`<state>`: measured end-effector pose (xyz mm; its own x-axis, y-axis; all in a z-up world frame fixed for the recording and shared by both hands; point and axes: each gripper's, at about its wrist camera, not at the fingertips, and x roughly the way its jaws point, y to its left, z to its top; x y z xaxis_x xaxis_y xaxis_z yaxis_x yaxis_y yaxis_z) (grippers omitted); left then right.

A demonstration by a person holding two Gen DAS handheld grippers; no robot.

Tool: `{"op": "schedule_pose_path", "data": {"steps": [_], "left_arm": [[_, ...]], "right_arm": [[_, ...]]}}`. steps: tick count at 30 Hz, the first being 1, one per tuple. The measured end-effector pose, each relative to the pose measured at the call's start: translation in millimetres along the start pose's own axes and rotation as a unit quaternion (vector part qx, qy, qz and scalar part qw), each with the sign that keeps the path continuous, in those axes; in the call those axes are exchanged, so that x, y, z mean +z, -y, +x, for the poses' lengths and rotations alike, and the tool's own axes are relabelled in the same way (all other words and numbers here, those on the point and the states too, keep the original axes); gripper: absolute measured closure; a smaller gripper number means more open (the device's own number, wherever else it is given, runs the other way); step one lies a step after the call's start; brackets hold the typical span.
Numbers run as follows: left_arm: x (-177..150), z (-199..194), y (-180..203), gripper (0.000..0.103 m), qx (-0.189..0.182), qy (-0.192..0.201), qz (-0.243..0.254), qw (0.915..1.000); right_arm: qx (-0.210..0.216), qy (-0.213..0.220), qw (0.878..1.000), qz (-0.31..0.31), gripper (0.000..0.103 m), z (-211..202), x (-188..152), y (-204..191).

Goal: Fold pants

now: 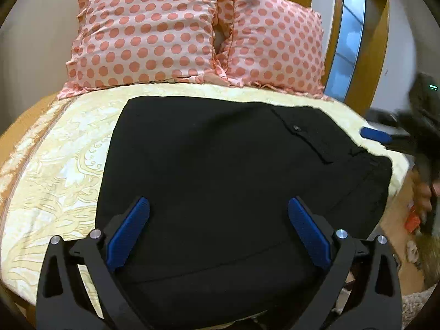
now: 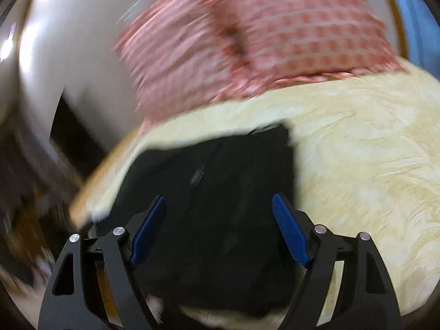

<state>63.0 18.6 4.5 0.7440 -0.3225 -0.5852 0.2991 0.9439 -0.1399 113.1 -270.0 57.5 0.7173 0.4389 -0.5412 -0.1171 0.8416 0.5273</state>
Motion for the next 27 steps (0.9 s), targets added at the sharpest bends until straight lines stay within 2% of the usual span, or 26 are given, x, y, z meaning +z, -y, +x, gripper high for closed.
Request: {"op": "schedule_pose_path", "data": {"steps": [3, 8, 10, 15, 16, 17, 21, 23, 26, 27], "left_arm": [[-0.8, -3.6, -0.9, 0.002, -0.011, 0.005, -0.004, 0.9999], [-0.1, -3.6, 1.6, 0.002, -0.009, 0.009, 0.003, 0.9999], [-0.5, -3.7, 1.1, 0.002, -0.011, 0.011, 0.002, 0.9999], [-0.9, -4.5, -1.6, 0.002, -0.021, 0.014, 0.001, 0.9997], [-1.1, -4.5, -1.4, 0.002, -0.022, 0.015, 0.002, 0.9996], [-1.4, -4.5, -1.0, 0.002, -0.021, 0.015, 0.002, 0.9997], [-1.8, -5.1, -1.3, 0.002, -0.021, 0.015, 0.002, 0.9997], [-1.5, -5.3, -1.4, 0.002, -0.022, 0.015, 0.002, 0.9996], [-1.3, -5.4, -1.8, 0.002, -0.022, 0.015, 0.002, 0.9996], [-1.2, -5.5, -1.9, 0.002, -0.022, 0.015, 0.002, 0.9997]], "right_arm": [[-0.035, -0.051, 0.998, 0.014, 0.022, 33.0, 20.0, 26.8], [-0.032, -0.105, 0.994, 0.008, 0.023, 77.0, 23.7, 37.4], [-0.039, -0.119, 0.992, 0.001, 0.029, 82.2, 18.5, 38.5], [-0.041, -0.101, 0.993, -0.04, 0.044, 79.4, 13.0, 32.1], [-0.038, -0.097, 0.994, -0.043, 0.045, 78.0, 12.8, 33.2], [-0.033, -0.071, 0.995, -0.063, 0.045, 77.8, 12.5, 34.7], [-0.03, -0.069, 0.995, -0.067, 0.045, 83.9, 12.3, 37.8], [-0.034, -0.059, 0.994, -0.085, 0.049, 82.6, 10.5, 34.3], [-0.055, -0.032, 0.988, -0.138, 0.063, 72.3, 5.4, 19.9], [-0.041, -0.027, 0.988, -0.147, 0.078, 68.9, 4.3, 16.5]]}}
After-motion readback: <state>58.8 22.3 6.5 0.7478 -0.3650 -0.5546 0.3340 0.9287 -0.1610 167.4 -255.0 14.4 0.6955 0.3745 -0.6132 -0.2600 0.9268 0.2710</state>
